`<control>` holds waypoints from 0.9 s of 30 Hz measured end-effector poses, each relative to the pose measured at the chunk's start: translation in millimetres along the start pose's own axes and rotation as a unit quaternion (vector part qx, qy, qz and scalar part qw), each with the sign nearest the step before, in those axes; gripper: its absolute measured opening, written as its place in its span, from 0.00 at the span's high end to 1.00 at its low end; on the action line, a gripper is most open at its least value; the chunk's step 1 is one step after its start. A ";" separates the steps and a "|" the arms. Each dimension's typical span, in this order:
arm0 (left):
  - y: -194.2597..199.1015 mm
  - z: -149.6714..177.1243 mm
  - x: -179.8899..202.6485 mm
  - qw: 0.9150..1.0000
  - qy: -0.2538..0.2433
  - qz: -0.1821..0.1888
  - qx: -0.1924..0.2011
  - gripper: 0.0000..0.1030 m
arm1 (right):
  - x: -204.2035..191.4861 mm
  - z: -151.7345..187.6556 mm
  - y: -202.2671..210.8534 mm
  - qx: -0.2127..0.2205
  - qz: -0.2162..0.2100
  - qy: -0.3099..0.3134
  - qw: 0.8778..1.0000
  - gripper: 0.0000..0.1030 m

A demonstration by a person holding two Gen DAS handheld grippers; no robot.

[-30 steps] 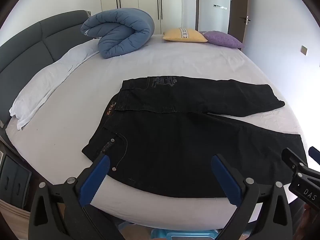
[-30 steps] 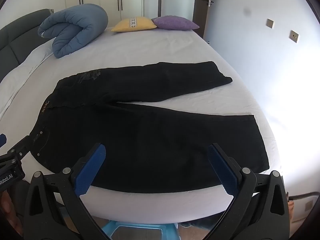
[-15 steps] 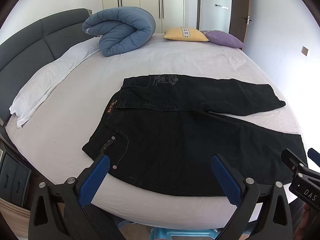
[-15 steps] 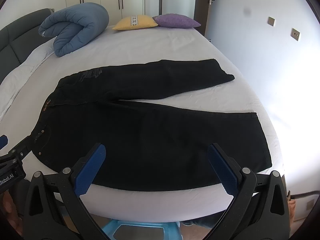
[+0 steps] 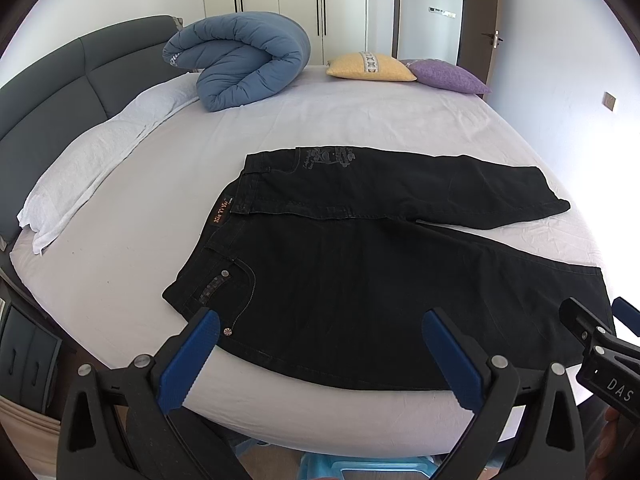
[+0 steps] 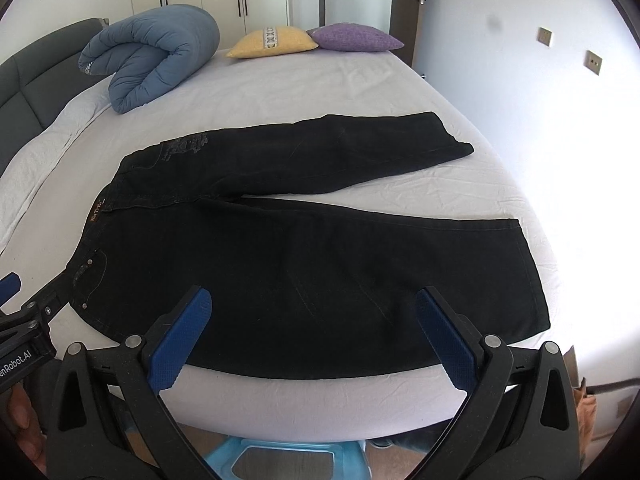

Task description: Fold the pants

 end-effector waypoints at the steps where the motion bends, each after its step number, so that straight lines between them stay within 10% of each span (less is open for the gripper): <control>1: 0.1 -0.9 0.5 1.000 0.001 0.000 0.000 0.00 | 0.1 -0.1 0.0 0.000 0.000 0.000 1.000 0.00; 27: 1.8 3.9 2.6 1.000 0.002 0.005 -0.002 0.00 | -2.7 0.7 -1.9 -0.004 -0.007 0.000 1.000 0.00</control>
Point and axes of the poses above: each gripper's, at about its wrist camera, not at the fingertips, and y roughly against the way its jaws point, x to its right, z to its underside, the point moved 5 cm from there along -y, roughly the way its jaws point, and after that the axes turned 12 degrees about y, right-handed, at the moved point
